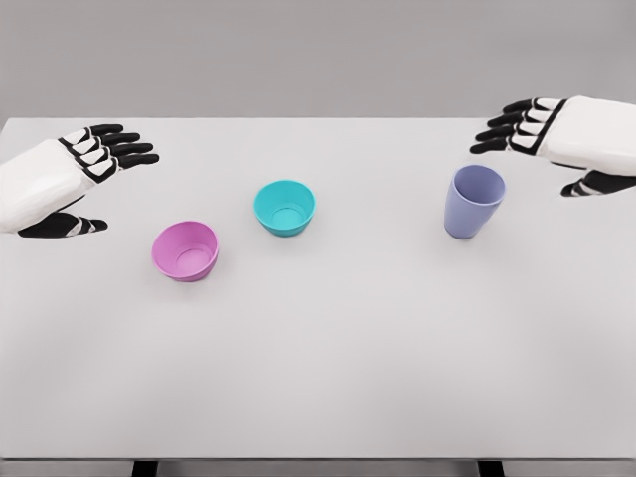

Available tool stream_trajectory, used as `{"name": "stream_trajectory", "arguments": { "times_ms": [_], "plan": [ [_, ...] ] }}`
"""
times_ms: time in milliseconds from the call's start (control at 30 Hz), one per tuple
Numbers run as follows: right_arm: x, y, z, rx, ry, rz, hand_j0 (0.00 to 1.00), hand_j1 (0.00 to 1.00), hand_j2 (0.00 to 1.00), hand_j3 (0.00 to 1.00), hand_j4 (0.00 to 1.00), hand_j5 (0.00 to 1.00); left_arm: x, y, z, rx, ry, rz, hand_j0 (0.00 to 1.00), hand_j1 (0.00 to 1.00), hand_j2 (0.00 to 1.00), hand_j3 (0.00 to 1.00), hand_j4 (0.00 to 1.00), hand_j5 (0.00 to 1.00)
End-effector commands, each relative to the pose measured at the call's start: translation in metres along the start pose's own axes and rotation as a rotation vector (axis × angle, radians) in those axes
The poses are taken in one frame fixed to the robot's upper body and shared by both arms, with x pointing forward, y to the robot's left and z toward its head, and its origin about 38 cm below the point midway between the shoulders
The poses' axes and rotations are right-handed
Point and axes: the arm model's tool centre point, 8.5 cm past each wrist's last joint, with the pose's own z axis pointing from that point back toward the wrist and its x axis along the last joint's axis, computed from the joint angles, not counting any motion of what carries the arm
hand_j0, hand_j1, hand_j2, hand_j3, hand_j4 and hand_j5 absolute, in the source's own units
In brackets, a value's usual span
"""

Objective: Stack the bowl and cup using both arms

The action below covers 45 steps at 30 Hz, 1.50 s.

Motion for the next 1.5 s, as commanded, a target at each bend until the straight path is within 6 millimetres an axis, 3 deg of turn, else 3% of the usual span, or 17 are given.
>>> {"name": "stream_trajectory", "arguments": {
  "times_ms": [0, 133, 267, 367, 433, 533, 600, 667, 833, 1000, 1200, 1233, 1367, 1467],
  "plan": [
    [0.000, -0.004, 0.005, 0.001, 0.008, 0.007, 1.00, 1.00, 1.00, 1.00, 1.00, 1.00, 0.000, 0.001, 0.001, 0.001, 0.001, 0.002, 1.00, 1.00, 1.00, 1.00, 1.00, 1.00],
    [0.000, -0.001, 0.004, 0.003, 0.006, 0.000, 1.00, 1.00, 1.00, 1.00, 1.00, 1.00, -0.005, 0.001, 0.003, -0.027, 0.013, 0.000, 1.00, 1.00, 1.00, 1.00, 1.00, 1.00],
    [-0.003, -0.008, 0.010, -0.011, 0.024, 0.015, 1.00, 1.00, 1.00, 1.00, 1.00, 1.00, -0.001, -0.019, 0.006, -0.448, -0.047, 0.159, 1.00, 1.00, 1.00, 1.00, 1.00, 1.00],
    [0.001, -0.006, 0.006, -0.028, -0.005, -0.018, 1.00, 1.00, 1.00, 1.00, 1.00, 1.00, -0.004, 0.005, -0.005, -0.388, -0.062, 0.135, 1.00, 1.00, 1.00, 1.00, 1.00, 1.00],
    [0.004, 0.005, 0.005, -0.038, -0.031, -0.078, 1.00, 1.00, 1.00, 1.00, 1.00, 1.00, -0.004, 0.010, -0.008, -0.371, -0.070, 0.129, 1.00, 1.00, 1.00, 1.00, 1.00, 1.00],
    [0.012, -0.011, -0.013, -0.258, -0.134, -0.192, 1.00, 1.00, 1.00, 1.00, 1.00, 1.00, -0.002, 0.005, -0.028, -0.418, -0.058, 0.141, 1.00, 1.00, 1.00, 1.00, 1.00, 1.00],
    [0.012, -0.020, -0.005, -0.447, -0.127, -0.222, 1.00, 1.00, 1.00, 1.00, 1.00, 1.00, -0.008, -0.005, -0.043, -0.475, 0.040, 0.201, 1.00, 1.00, 1.00, 1.00, 1.00, 1.00],
    [0.006, -0.008, 0.014, -0.443, -0.069, -0.238, 1.00, 1.00, 1.00, 1.00, 1.00, 1.00, -0.017, -0.011, -0.044, -0.500, 0.168, 0.258, 1.00, 1.00, 1.00, 1.00, 1.00, 1.00],
    [0.010, 0.029, 0.020, -0.331, -0.043, -0.302, 1.00, 1.00, 1.00, 1.00, 1.00, 1.00, -0.028, -0.020, -0.044, -0.518, 0.371, 0.359, 1.00, 1.00, 1.00, 1.00, 1.00, 1.00],
    [0.023, 0.079, 0.020, -0.226, -0.032, -0.406, 1.00, 1.00, 1.00, 1.00, 1.00, 1.00, -0.016, -0.023, -0.051, -0.532, 0.373, 0.360, 1.00, 1.00, 1.00, 1.00, 1.00, 1.00],
    [0.028, 0.081, 0.020, -0.219, -0.042, -0.409, 1.00, 1.00, 1.00, 1.00, 1.00, 1.00, -0.006, -0.036, -0.062, -0.574, 0.340, 0.357, 1.00, 1.00, 1.00, 1.00, 1.00, 1.00],
    [0.032, 0.093, 0.021, -0.200, -0.039, -0.439, 1.00, 1.00, 1.00, 1.00, 1.00, 1.00, -0.003, -0.040, -0.063, -0.586, 0.332, 0.361, 1.00, 1.00, 1.00, 1.00, 1.00, 1.00],
    [0.025, 0.110, 0.050, -0.216, 0.054, -0.482, 1.00, 1.00, 1.00, 1.00, 1.00, 1.00, 0.001, -0.046, -0.066, -0.611, 0.319, 0.363, 1.00, 1.00, 1.00, 1.00, 1.00, 1.00],
    [0.025, 0.114, 0.051, -0.213, 0.058, -0.490, 1.00, 1.00, 1.00, 1.00, 1.00, 1.00, 0.003, -0.045, -0.069, -0.605, 0.311, 0.361, 1.00, 1.00, 1.00, 1.00, 1.00, 1.00]
  ]
}}
